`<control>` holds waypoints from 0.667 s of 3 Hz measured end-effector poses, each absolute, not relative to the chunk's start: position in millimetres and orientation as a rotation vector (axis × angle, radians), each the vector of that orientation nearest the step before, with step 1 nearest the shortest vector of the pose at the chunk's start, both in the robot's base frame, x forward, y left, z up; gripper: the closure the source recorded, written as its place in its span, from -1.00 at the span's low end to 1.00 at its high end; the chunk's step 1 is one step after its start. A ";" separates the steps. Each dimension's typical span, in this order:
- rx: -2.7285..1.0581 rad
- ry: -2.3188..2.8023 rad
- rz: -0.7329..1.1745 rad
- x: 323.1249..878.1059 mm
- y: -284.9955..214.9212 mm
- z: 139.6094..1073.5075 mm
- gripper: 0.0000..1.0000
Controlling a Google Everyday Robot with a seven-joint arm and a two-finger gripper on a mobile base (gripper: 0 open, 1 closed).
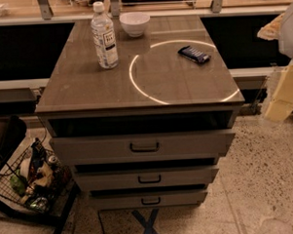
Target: Pick rxbar blueberry
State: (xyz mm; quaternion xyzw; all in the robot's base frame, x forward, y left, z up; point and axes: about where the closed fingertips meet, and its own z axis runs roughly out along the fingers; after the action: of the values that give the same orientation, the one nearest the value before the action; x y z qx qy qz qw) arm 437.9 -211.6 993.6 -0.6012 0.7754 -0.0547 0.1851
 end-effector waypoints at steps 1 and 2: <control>-1.682 2.173 -0.156 440.5 -210.2 995.4 -1.00; -1.607 2.127 -0.111 459.1 -203.9 993.9 -1.00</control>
Offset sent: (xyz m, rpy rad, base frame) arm 0.1340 0.0312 0.0062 0.5778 -0.3332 -0.0854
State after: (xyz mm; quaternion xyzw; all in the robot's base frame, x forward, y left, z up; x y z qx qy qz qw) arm 459.1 -203.9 993.9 -0.5856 0.7749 -0.0403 0.2345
